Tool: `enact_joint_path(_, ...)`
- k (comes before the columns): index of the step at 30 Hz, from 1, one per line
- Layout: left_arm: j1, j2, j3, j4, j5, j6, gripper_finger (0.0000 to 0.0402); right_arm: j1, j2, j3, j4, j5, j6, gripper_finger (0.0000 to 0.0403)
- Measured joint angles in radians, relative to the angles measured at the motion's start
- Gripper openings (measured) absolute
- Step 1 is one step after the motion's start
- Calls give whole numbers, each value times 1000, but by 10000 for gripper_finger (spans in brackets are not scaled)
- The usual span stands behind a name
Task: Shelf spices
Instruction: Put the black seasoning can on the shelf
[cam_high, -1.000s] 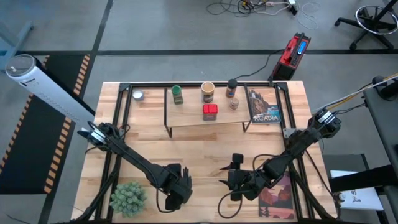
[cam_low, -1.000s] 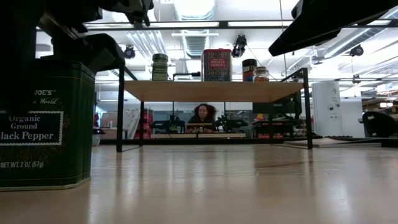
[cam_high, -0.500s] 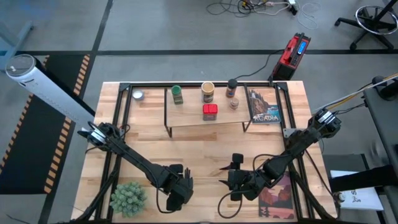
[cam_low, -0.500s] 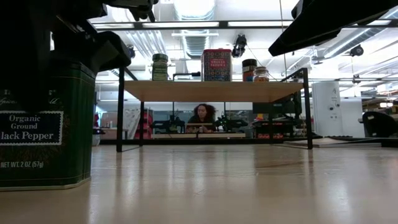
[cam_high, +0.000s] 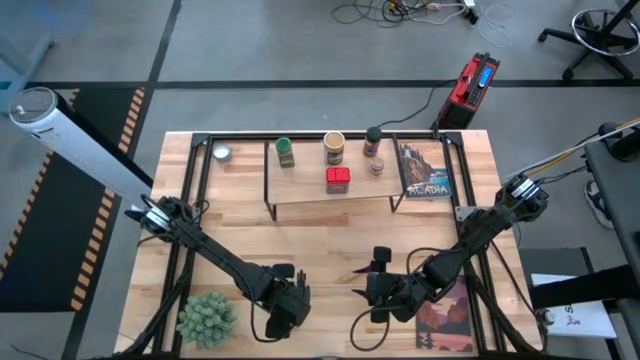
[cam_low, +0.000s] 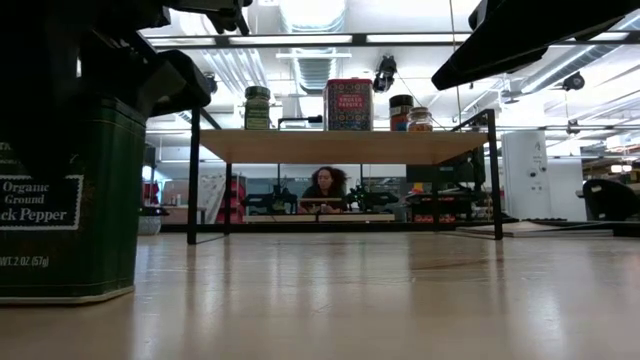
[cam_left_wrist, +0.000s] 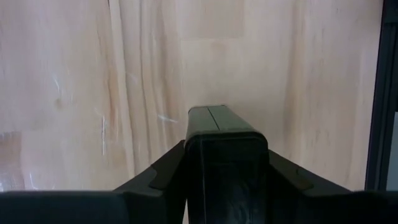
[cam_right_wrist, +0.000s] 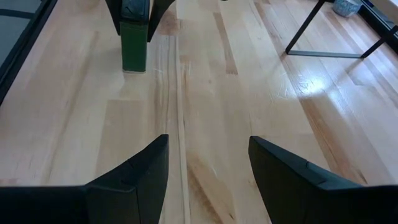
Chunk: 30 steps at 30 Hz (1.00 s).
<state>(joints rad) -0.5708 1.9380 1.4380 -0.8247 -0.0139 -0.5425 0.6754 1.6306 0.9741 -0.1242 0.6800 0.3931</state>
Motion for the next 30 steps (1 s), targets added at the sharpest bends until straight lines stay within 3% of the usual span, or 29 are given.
enact_joint_path(11, 33, -13, 27, -64, 1, 41, 136, 0, 0, 0, 0, 0, 0, 199)
enact_joint_path(17, 63, -14, 123, -169, -9, 110, 137, 0, 0, 0, 0, 1, 0, 199)
enact_joint_path(30, 155, -16, 384, -467, -157, 222, 136, 0, 0, 0, 1, 0, 0, 199)
